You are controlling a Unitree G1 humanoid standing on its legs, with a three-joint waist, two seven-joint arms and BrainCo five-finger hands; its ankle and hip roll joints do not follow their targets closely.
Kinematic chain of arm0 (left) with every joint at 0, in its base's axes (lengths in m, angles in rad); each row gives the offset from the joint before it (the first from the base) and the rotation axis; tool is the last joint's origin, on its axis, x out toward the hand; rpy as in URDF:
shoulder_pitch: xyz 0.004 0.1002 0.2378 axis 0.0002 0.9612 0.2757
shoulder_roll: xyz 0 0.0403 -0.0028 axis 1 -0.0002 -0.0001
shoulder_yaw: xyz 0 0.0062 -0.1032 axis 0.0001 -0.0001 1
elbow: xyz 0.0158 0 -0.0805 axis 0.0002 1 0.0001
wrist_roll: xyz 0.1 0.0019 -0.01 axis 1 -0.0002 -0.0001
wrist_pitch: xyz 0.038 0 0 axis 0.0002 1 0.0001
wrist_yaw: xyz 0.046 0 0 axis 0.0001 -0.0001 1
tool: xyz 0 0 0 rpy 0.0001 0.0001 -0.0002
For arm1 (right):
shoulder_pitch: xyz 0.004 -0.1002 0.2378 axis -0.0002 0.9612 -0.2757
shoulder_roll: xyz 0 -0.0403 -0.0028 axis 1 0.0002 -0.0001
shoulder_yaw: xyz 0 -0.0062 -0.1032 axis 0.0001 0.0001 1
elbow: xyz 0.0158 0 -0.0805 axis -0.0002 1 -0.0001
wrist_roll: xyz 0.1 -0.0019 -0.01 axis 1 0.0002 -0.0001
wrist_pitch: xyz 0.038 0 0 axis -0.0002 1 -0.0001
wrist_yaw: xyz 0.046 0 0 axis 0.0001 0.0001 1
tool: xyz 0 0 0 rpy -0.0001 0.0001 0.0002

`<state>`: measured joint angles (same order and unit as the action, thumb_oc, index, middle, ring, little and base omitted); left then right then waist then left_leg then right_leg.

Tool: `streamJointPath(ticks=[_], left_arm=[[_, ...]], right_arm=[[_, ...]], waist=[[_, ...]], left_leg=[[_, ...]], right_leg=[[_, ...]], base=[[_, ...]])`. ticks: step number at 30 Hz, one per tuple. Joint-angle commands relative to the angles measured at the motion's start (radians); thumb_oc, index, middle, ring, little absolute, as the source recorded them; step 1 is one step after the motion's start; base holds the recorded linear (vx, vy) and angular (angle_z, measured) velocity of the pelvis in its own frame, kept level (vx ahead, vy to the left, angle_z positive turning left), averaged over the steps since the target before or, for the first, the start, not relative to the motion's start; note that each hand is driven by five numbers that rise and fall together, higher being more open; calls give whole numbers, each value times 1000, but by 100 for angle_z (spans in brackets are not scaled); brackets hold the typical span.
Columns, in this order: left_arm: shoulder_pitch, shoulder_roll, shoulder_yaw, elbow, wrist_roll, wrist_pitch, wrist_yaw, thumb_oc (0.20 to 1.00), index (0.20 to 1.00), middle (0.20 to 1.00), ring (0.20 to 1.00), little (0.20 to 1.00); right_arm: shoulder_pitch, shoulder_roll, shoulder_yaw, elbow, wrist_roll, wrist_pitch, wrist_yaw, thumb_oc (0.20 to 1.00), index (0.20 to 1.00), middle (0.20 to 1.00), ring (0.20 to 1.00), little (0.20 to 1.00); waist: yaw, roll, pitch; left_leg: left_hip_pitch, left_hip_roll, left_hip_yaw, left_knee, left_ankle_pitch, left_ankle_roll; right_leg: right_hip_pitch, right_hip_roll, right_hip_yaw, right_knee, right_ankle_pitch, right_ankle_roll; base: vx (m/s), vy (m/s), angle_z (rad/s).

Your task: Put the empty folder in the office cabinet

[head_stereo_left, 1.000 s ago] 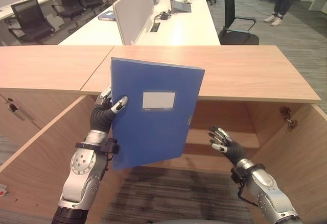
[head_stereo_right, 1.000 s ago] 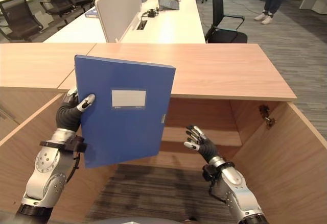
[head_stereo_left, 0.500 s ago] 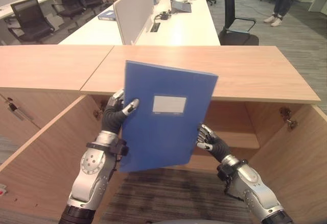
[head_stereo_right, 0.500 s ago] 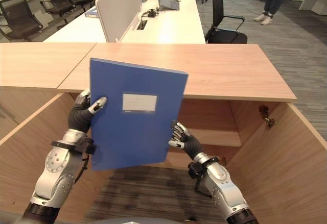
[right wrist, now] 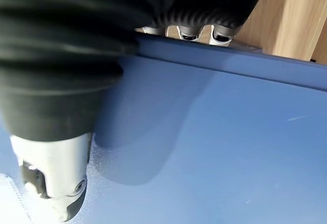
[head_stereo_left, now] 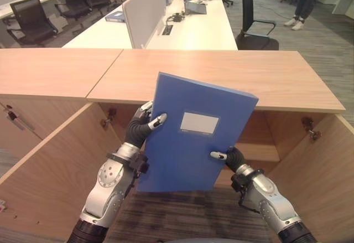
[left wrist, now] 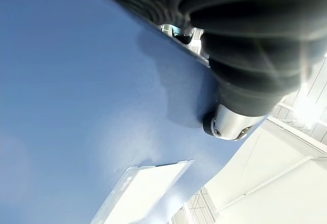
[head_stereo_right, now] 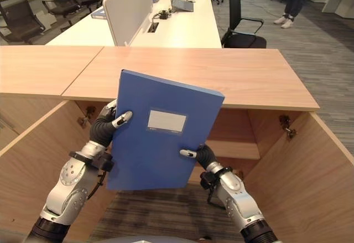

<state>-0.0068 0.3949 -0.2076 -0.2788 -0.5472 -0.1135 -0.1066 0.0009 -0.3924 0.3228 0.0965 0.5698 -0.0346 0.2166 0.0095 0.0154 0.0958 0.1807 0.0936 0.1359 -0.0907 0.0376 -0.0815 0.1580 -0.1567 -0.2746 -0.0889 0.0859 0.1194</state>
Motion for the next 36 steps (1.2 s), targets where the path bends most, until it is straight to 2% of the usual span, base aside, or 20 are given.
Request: streamJointPath(ticks=[1, 4, 5, 7, 8, 9, 10, 11, 15, 36], left_arm=[[-95, 3, -52, -56, -99, -29, -72, 200, 200, 200, 200, 200], [-103, 8, -64, -56, -114, -19, -93, 200, 200, 200, 200, 200], [-114, 11, -75, -53, -126, -13, -114, 200, 200, 200, 200, 200], [-116, 13, -81, -54, -129, -5, -128, 200, 200, 200, 200, 200], [-119, 22, -93, -58, -138, 0, -164, 200, 200, 200, 200, 200], [-121, 22, -98, -57, -138, 4, -172, 200, 200, 200, 200, 200], [-122, 21, -100, -55, -139, 7, -176, 200, 200, 200, 200, 200], [-124, 20, -101, -53, -142, 8, -179, 200, 200, 200, 200, 200], [-131, 10, -104, -49, -142, 5, -179, 200, 200, 200, 200, 200], [-91, -7, -51, -30, -119, 8, -195, 200, 200, 200, 200, 200]], right_arm=[[-126, 49, 5, 23, 44, -37, 13, 1000, 1000, 1000, 1000, 1000], [-148, 46, 26, 26, 102, -18, 51, 1000, 1000, 1000, 1000, 1000], [-165, 33, 54, 21, 159, 7, 108, 1000, 1000, 1000, 1000, 1000], [-166, 24, 68, 11, 178, 22, 141, 1000, 1000, 1000, 1000, 1000], [-166, -4, 103, -12, 216, 48, 208, 1000, 1000, 1000, 1000, 1000], [-168, -9, 113, -11, 223, 55, 222, 1000, 1000, 1000, 1000, 1000], [-168, -10, 117, -10, 231, 61, 233, 937, 937, 937, 937, 937], [-167, -8, 120, -10, 244, 65, 239, 200, 200, 200, 200, 200], [-165, 5, 134, -8, 287, 73, 259, 200, 200, 200, 200, 200], [-127, 15, 110, -31, 264, 92, 296, 200, 200, 200, 200, 200]], waist=[[5, -16, 14], [8, -18, 15], [10, -20, 15], [11, -20, 15], [14, -24, 15], [16, -25, 15], [16, -26, 15], [17, -26, 15], [18, -28, 17], [22, -32, 12]], left_leg=[[9, -25, -63, 3, -77, 8], [7, -26, -64, 3, -75, 8], [6, -26, -66, 3, -74, 7], [6, -26, -66, 3, -74, 7], [5, -26, -68, 3, -72, 6], [4, -26, -68, 3, -71, 5], [4, -26, -68, 3, -71, 5], [3, -26, -69, 3, -71, 5], [1, -26, -70, 3, -70, 5], [-2, -26, -81, 3, -72, 6]], right_leg=[[43, 15, 69, 20, -101, 15], [42, 15, 69, 19, -99, 15], [41, 15, 69, 20, -98, 15], [41, 16, 68, 20, -99, 15], [40, 16, 66, 21, -98, 16], [40, 16, 64, 21, -98, 16], [39, 16, 63, 21, -97, 17], [39, 16, 64, 21, -97, 17], [37, 16, 63, 21, -97, 17], [38, 18, 61, 27, -104, 16]], base=[[0, 0, 0], [0, 0, 0], [0, 0, 0], [0, 0, 0], [0, 0, 0], [0, 0, 0], [0, 0, 0], [0, 0, 0], [0, 0, 0], [0, 0, 0]])
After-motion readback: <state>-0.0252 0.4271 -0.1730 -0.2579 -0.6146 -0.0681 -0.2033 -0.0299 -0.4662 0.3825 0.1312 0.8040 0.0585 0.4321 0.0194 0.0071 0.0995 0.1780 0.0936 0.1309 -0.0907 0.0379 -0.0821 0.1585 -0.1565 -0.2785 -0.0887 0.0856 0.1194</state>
